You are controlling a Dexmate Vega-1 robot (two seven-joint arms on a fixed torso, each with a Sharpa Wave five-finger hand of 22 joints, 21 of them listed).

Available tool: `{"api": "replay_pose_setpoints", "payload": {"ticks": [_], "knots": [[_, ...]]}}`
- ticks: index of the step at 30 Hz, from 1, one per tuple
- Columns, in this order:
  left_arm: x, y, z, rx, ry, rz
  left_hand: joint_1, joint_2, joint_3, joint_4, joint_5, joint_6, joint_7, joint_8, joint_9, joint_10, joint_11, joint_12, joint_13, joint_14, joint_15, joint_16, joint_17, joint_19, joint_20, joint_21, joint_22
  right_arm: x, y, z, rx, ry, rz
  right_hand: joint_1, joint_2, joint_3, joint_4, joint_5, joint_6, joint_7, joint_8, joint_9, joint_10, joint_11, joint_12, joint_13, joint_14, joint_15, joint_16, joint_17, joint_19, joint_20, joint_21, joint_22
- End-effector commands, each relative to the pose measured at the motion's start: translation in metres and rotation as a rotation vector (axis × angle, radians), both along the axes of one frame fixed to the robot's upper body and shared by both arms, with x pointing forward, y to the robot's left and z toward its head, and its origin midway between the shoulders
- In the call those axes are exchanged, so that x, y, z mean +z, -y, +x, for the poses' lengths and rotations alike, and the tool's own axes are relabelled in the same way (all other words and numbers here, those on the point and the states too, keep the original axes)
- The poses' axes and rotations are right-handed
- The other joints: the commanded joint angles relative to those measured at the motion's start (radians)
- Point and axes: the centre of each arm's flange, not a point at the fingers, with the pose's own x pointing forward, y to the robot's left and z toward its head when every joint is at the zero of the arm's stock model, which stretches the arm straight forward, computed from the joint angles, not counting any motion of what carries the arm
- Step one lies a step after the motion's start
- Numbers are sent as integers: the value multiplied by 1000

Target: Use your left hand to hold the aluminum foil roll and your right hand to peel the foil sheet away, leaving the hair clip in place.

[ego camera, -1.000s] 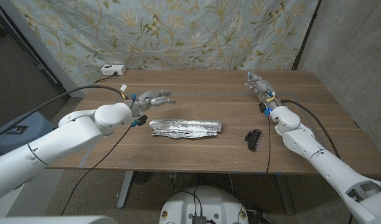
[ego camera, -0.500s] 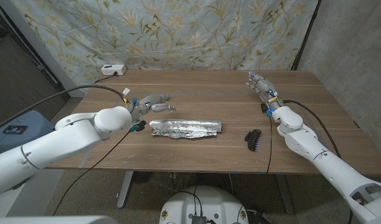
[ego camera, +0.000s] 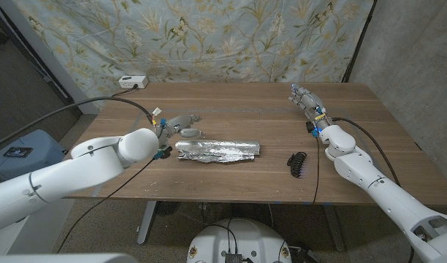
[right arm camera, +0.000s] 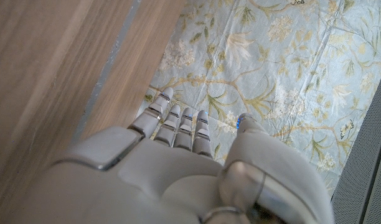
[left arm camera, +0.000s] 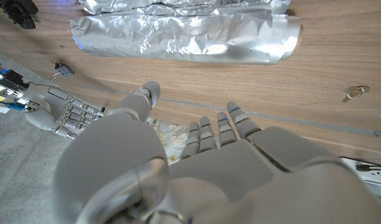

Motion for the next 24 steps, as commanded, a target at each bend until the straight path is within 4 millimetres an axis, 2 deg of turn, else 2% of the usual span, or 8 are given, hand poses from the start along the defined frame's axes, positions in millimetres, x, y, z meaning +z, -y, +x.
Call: {"api": "replay_pose_setpoints", "payload": {"ticks": [1,9,15,19,24], "knots": [[9,15,-3,27,43,117,16,0,-1,-2,9,2,-5,3,2,-3,-4,5,6,6,5,5,6,4,-3,6,3,-2,4,1,-7,-6,12,10,0,3,-8,1,-1,1,2,3,2,2,2,5,0,-3,6,4,-3,-44,0,3],[14,19,0,36,6,172,48,-2,-4,-2,19,-14,-13,-1,2,-6,-9,9,16,10,3,8,10,3,1,7,5,-5,9,2,-20,-9,32,11,-1,4,-11,1,0,1,3,3,0,2,2,5,0,-3,6,4,-3,-44,0,3],[16,21,3,39,-27,212,73,-3,-6,-4,26,-34,-8,-5,3,-20,-9,8,24,2,2,7,14,-14,1,3,6,-3,9,3,-23,-7,37,11,-1,5,-14,1,-1,1,3,3,-1,0,2,5,0,-3,7,4,-3,-44,0,3],[18,21,7,31,-76,245,104,-15,-27,4,29,-90,-9,-14,3,-76,5,-5,40,-47,16,-3,21,-53,4,-4,9,1,7,6,-11,-2,47,10,0,6,-14,0,-2,1,3,3,-2,-1,2,5,-2,-2,7,4,-3,-44,0,3],[20,21,11,30,-98,281,106,-19,-36,8,28,-97,-7,-13,3,-86,7,-7,45,-57,20,-4,23,-63,3,-5,9,7,6,7,-14,10,49,9,0,6,-15,0,-5,-1,2,3,-5,-3,1,5,-3,-3,7,5,-4,-44,0,3]]}}
